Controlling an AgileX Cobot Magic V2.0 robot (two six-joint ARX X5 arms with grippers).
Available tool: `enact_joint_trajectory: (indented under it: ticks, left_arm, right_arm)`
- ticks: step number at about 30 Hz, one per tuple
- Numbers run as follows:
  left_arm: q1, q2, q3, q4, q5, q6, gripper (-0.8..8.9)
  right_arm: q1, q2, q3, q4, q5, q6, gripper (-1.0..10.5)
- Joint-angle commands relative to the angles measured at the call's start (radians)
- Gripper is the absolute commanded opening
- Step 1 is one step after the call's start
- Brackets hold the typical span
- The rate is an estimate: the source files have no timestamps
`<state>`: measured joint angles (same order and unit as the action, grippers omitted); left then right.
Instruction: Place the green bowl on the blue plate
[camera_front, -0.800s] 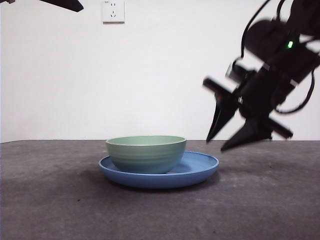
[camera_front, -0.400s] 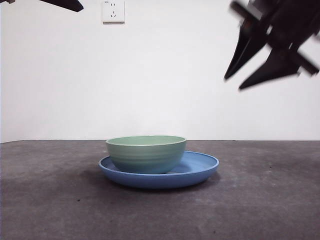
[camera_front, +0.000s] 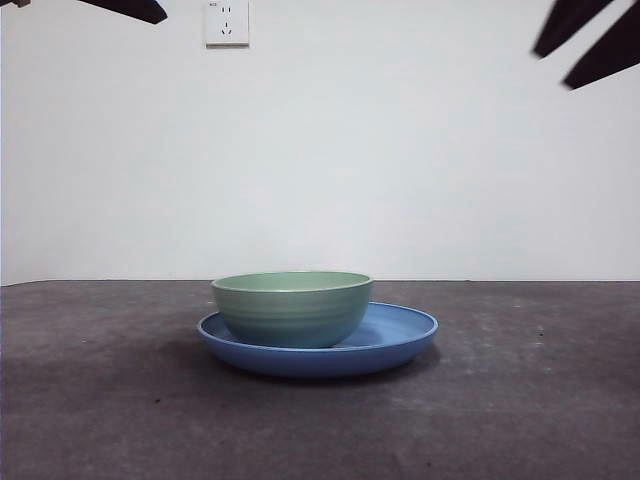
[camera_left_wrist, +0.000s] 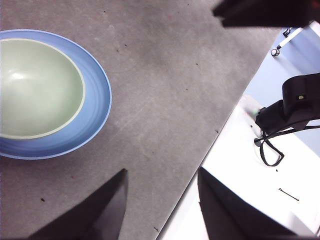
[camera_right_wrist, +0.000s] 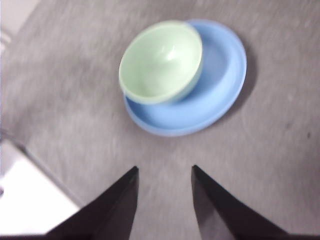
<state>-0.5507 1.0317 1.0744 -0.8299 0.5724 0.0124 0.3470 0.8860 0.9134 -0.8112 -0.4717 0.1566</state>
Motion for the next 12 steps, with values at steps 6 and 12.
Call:
enact_joint_trajectory:
  ticks: [6, 12]
  left_arm:
    - [-0.006, 0.007, 0.011, 0.008, 0.003, 0.005, 2.25]
    - [-0.006, 0.007, 0.011, 0.008, 0.003, 0.005, 2.25]
  right_arm:
    - [0.026, -0.084, 0.01, -0.166, -0.003, -0.093, 1.7]
    - [0.03, -0.098, 0.01, -0.169, -0.002, -0.094, 1.7]
